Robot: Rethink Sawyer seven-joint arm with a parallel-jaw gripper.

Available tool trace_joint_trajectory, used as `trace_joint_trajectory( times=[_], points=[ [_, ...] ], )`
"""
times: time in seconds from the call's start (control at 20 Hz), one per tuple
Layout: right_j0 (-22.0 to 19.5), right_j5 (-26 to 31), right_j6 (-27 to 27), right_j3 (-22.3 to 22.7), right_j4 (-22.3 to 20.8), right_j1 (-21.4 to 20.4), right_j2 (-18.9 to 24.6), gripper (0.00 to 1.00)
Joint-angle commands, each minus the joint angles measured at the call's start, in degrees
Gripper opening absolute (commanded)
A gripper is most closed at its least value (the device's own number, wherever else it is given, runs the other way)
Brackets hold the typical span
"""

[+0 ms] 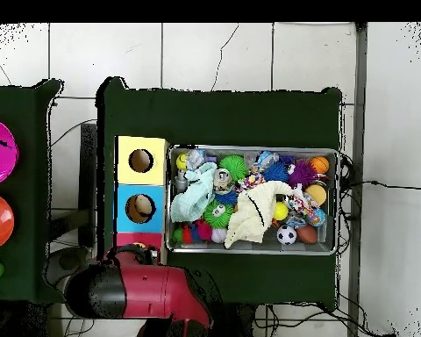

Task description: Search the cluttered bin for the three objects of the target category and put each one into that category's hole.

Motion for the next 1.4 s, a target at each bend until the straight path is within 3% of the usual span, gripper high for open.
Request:
trace_joint_trajectory(
  times=[0.05, 0.5, 0.95, 1.4],
  points=[
    [-0.32, 1.78, 11.54, 0.31, 1.2, 0.77, 1.26, 0.0],
    [0.35, 1.47, 12.41, 0.56, 1.69, 0.89, 1.38, 0.0],
    [-3.18, -11.83, 12.5, 4.61, 1.64, 6.8, 5.93, 0.0],
    [-4.56, -17.02, 11.96, 5.25, 1.11, 9.86, 6.94, 0.0]
  ],
)
